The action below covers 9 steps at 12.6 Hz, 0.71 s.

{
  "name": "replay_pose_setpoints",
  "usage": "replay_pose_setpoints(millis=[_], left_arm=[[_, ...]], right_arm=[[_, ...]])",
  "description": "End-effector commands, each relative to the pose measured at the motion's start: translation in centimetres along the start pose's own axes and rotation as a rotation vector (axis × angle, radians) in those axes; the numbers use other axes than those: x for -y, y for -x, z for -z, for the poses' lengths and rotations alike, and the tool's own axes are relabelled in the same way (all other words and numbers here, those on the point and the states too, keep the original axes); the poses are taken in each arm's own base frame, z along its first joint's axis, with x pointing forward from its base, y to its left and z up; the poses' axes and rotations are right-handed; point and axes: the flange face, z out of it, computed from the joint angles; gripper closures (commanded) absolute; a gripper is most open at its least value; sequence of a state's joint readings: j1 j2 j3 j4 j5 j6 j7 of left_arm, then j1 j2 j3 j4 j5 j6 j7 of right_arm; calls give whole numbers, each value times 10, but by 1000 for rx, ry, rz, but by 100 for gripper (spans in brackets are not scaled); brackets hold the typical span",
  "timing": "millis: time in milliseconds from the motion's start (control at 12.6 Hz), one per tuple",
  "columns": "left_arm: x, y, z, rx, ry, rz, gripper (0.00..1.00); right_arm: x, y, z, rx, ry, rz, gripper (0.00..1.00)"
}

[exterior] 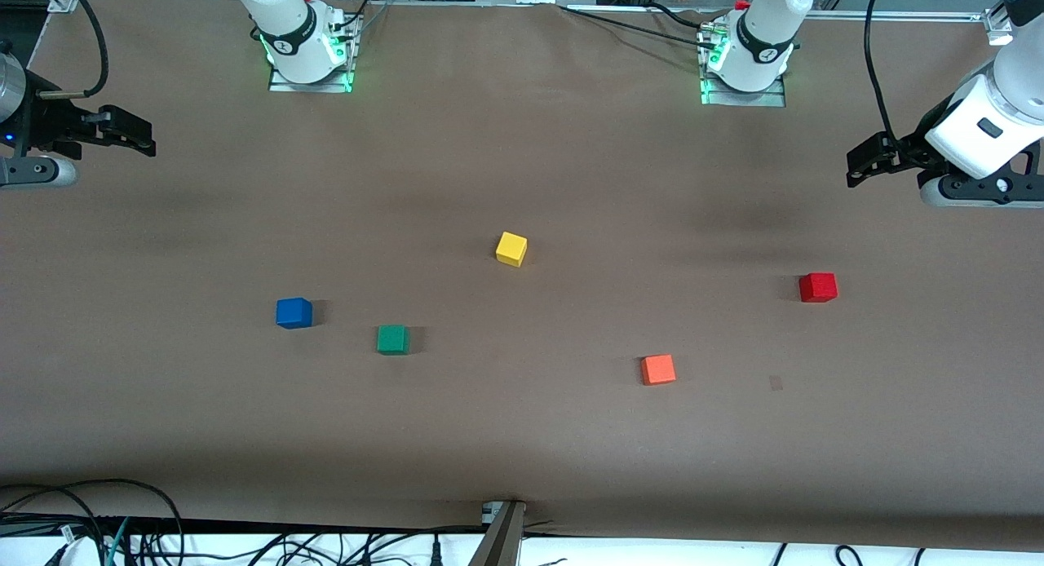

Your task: Pass red block to right arm, stack on blue

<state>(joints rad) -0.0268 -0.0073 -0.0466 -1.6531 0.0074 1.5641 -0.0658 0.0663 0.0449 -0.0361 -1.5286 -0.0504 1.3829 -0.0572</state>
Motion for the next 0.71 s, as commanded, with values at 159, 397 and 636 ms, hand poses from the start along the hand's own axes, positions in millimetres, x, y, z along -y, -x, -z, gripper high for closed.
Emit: replay_pose_setpoints(millis=[159,397,636], left_arm=[[4,0,7,0,-21,-16,0],[4,0,6,1,-23,-16,0],[4,0,6,1,-23,-12,0]], right_arm=[[-1,-2,6,-3,-2,6,0],[-1,-2,6,-5,-1,6,0],[-1,-2,6,-8,-1,6,0]])
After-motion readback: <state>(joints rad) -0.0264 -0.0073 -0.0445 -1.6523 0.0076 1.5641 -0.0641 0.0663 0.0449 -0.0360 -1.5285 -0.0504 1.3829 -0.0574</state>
